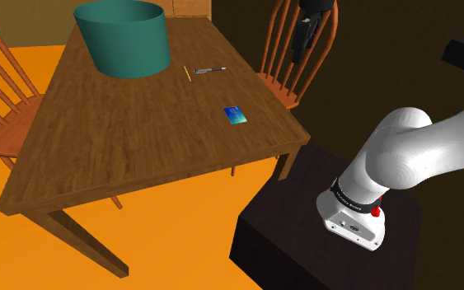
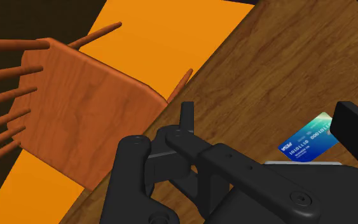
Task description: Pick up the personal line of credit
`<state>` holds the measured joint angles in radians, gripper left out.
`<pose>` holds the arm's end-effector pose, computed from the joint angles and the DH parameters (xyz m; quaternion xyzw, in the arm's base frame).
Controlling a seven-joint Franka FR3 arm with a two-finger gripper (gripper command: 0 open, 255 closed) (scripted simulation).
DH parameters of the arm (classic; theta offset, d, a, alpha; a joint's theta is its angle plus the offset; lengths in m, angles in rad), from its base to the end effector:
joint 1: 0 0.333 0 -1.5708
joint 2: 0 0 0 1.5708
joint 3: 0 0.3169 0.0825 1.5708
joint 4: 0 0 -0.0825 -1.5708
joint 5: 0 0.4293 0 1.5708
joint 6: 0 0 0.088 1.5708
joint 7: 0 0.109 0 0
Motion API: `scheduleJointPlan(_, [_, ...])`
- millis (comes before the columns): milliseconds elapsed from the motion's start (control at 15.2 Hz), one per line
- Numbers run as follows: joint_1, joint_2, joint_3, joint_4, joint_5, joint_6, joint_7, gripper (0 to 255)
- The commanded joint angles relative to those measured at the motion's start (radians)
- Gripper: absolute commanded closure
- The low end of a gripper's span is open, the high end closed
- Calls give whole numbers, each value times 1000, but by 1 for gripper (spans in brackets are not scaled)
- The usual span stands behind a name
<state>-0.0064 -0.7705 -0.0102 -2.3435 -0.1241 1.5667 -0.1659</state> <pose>0.3550 -0.0202 0.5906 0.9954 0.0758 -0.0084 0.0579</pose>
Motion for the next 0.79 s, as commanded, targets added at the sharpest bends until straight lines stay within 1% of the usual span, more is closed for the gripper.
scheduleJointPlan(0, [0, 0, 0, 0, 0, 0, 0, 0])
scheduleJointPlan(330, [-22, 59, 85, -65, 114, 75, 251, 0])
scheduleJointPlan(726, [-42, 182, 183, -98, 248, 201, 535, 0])
